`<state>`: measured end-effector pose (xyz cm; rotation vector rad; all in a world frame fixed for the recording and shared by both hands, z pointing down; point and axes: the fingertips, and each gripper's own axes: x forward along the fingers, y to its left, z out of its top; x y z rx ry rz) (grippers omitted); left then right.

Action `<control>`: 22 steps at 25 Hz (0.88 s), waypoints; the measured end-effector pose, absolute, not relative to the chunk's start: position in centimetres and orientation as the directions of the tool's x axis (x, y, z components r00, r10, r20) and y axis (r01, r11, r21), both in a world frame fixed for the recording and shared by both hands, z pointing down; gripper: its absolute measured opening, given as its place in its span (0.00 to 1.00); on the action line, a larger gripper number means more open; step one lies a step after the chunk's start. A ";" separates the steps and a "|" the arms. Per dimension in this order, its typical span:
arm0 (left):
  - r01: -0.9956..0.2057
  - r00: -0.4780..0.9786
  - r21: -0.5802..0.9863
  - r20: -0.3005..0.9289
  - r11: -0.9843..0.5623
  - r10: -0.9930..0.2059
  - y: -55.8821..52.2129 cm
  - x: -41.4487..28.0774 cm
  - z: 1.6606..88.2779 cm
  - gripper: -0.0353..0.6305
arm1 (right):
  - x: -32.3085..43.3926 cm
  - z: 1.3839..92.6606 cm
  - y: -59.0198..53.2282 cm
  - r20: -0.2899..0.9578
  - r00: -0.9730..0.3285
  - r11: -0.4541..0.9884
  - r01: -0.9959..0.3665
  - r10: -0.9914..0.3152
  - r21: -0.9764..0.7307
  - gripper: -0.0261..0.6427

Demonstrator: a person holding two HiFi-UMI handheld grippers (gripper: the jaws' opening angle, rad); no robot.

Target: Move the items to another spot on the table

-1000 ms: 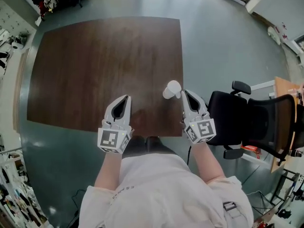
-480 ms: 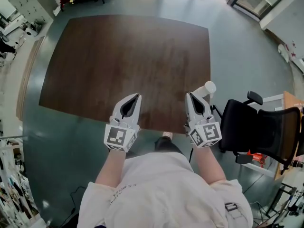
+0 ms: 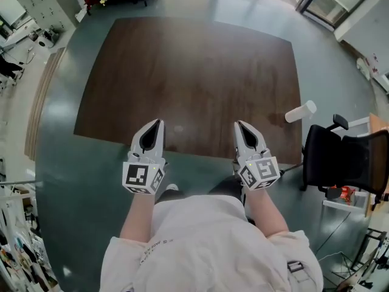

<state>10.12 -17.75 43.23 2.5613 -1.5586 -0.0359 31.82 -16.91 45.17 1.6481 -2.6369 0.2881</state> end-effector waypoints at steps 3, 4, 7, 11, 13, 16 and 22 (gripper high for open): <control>-0.865 0.492 0.130 0.036 -0.484 -0.870 -17.0 6.1 42.3 0.08 | 28.3 44.7 -15.9 0.111 -0.401 0.388 -0.914 -0.909 -0.118 0.03; -0.855 0.510 0.129 0.035 -0.502 -0.860 -16.6 5.2 42.1 0.08 | 27.4 44.5 -15.6 0.110 -0.381 0.369 -0.922 -0.918 -0.114 0.03; -0.835 0.543 0.138 0.041 -0.533 -0.839 -15.8 2.7 42.1 0.08 | 24.6 44.3 -14.3 0.120 -0.347 0.335 -0.936 -0.930 -0.106 0.03; -0.814 0.570 0.170 0.055 -0.555 -0.820 -14.5 1.8 42.6 0.08 | 23.0 44.5 -12.3 0.149 -0.333 0.322 -0.942 -0.931 -0.091 0.03; -0.798 0.593 0.177 0.062 -0.576 -0.803 -13.3 2.2 43.0 0.08 | 23.2 44.7 -11.3 0.166 -0.318 0.305 -0.947 -0.933 -0.097 0.03; -0.790 0.603 0.192 0.075 -0.582 -0.794 -11.6 2.1 43.6 0.08 | 22.6 44.9 -9.7 0.182 -0.315 0.298 -0.948 -0.931 -0.114 0.03; -0.760 0.644 0.197 0.092 -0.620 -0.760 -8.1 3.6 44.5 0.08 | 21.7 45.2 -6.0 0.190 -0.324 0.307 -0.945 -0.927 -0.113 0.03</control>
